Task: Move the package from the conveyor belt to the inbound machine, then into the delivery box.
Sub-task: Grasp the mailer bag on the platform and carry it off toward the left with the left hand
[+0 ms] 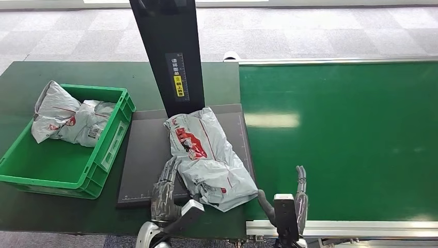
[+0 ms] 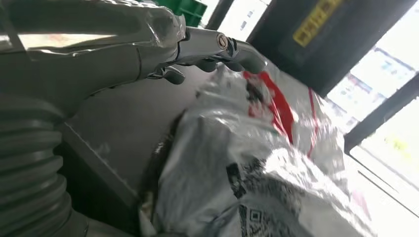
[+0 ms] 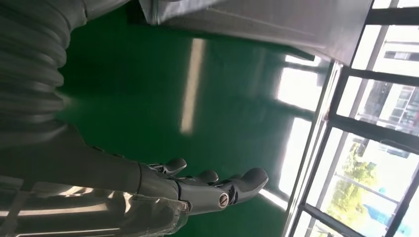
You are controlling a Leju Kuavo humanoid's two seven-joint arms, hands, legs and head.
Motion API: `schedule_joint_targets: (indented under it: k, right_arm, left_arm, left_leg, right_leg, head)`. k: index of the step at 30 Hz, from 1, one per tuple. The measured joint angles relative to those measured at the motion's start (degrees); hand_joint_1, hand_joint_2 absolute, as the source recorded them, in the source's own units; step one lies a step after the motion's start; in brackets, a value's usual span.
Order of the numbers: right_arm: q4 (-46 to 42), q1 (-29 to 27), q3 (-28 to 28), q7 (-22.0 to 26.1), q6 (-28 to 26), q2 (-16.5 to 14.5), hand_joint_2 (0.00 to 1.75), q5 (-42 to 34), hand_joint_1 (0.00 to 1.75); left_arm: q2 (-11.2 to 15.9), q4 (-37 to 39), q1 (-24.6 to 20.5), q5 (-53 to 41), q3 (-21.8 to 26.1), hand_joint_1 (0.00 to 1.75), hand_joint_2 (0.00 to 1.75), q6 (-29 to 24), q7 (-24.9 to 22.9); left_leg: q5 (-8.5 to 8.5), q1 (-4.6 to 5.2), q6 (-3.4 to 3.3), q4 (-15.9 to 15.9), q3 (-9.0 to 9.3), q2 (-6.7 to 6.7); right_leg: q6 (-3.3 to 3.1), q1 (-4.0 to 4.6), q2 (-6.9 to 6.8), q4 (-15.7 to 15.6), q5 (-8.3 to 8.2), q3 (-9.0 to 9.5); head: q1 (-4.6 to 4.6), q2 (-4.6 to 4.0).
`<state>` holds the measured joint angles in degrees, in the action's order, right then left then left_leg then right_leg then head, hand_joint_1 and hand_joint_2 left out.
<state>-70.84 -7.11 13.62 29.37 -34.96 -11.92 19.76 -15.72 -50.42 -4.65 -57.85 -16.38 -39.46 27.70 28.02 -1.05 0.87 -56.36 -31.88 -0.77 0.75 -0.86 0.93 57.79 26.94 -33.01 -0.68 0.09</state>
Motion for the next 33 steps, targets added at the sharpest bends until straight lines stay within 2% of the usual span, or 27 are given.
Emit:
schedule_joint_targets:
  k: [3,8,10,12,14,22,33]
  right_arm:
    - [1.12,0.48,2.69,0.48,0.96,0.02,1.75,-1.97,0.0]
    - [2.84,1.66,6.65,0.63,1.73,0.09,1.75,-4.94,0.0]
    - [3.84,2.67,7.85,0.57,2.08,0.09,1.75,-6.24,0.0]
    - [4.87,3.82,8.61,0.49,2.56,0.09,1.75,-7.37,0.0]
    - [5.78,4.86,8.99,0.41,3.1,0.09,1.75,-8.04,0.0]
    - [9.33,8.32,9.25,-0.01,5.53,-0.93,1.75,-8.21,0.0]
    - [13.86,11.78,9.0,0.65,7.44,-2.35,1.75,-6.96,0.0]
  left_arm:
    - [1.02,3.26,-2.46,-2.89,-4.54,0.0,1.75,1.78,-4.4]
    - [2.19,5.37,-4.87,-0.79,-9.87,0.04,1.75,3.9,-6.77]
    - [2.41,6.13,-5.63,0.94,-11.35,0.75,1.75,4.14,-7.11]
    - [2.57,6.89,-6.27,2.69,-12.61,1.56,1.75,4.16,-7.14]
    - [2.71,7.56,-6.72,4.01,-13.62,1.71,1.75,4.02,-7.04]
    - [2.94,9.29,-8.12,8.26,-15.98,1.75,1.75,2.09,-5.8]
    - [3.04,10.18,-9.42,14.09,-16.11,1.75,1.75,-0.26,-3.51]
  left_leg:
    - [0.0,0.0,0.0,0.0,0.0,-0.01]
    - [0.01,0.0,0.0,0.0,-0.04,0.0]
    - [0.01,0.0,0.0,0.0,-0.05,0.0]
    - [0.01,0.0,0.0,0.0,-0.05,0.0]
    - [0.01,0.0,0.0,0.0,-0.04,0.0]
    - [0.01,0.0,0.0,0.0,-0.03,0.0]
    - [0.0,0.0,0.0,0.0,0.01,0.0]
  right_leg:
    - [0.0,0.0,0.0,0.0,0.0,0.01]
    - [0.0,0.0,0.0,0.0,0.01,-0.05]
    - [0.0,0.0,0.0,0.0,0.01,-0.05]
    - [0.0,0.0,0.0,0.0,0.0,-0.04]
    - [0.0,0.0,0.0,0.01,0.0,-0.03]
    - [0.0,0.0,-0.01,0.01,0.0,-0.01]
    - [0.0,0.0,0.0,0.02,0.0,0.02]
  head:
    - [-0.01,0.0]
    - [-0.02,0.0]
    - [-0.02,0.0]
    - [-0.01,0.0]
    - [-0.01,0.0]
    - [-0.01,0.0]
    - [0.0,0.0]
